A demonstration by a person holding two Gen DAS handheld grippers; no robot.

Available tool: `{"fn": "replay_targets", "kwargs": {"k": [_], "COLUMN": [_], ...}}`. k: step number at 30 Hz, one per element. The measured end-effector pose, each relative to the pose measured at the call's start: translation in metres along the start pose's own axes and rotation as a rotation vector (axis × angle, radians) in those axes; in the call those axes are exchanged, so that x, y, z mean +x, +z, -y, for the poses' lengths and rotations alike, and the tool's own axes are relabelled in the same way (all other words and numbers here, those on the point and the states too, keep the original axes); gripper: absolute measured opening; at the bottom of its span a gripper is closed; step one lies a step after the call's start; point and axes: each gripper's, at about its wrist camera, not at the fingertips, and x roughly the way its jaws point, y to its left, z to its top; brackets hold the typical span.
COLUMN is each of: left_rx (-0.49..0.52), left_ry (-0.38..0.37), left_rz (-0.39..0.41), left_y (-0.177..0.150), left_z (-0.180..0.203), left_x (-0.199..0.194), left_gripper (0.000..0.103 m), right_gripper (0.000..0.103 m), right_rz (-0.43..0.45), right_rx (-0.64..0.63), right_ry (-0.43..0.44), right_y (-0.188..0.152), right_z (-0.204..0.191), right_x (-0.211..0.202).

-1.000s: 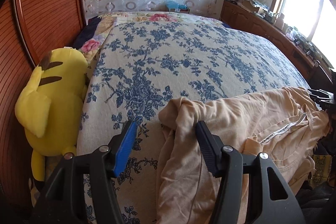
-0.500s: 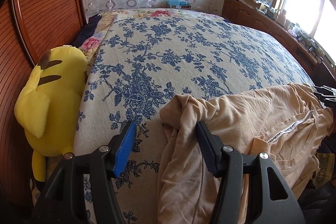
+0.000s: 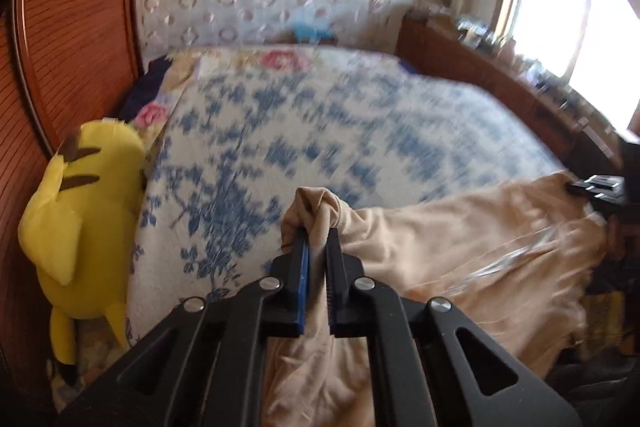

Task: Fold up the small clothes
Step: 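Lift the shirt high with both grippers and lay it folded over itself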

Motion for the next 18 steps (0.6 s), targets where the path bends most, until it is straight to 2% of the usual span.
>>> {"fn": "replay_targets", "kwargs": {"k": [2,9,11,18], "left_rx": [0.019,0.048,0.07,0.082], "left_ry": [0.0,-0.045,-0.035,-0.016], "left_rz": [0.078,0.253,0.305,0.479], "left_y": [0.01,0.048,0.061,0.105], "left_z": [0.01,0.023,0.022,0.015], "left_x": [-0.03,-0.108,-0.13,-0.194], "left_gripper": [0.004,0.004,0.004,0.004], "right_gripper": [0.005,0.005,0.005,0.005], "right_rz": [0.05,0.259,0.298,0.46], "right_rx": [0.002,0.01,-0.022,-0.058], "right_ry": [-0.054,-0.063,-0.099,-0.11], "right_y": [0.004,0.037,0.048,0.094], "right_z": [-0.004,-0.012,-0.018,-0.026], "right_x": [-0.021,-0.109,-0.131,-0.217]}}
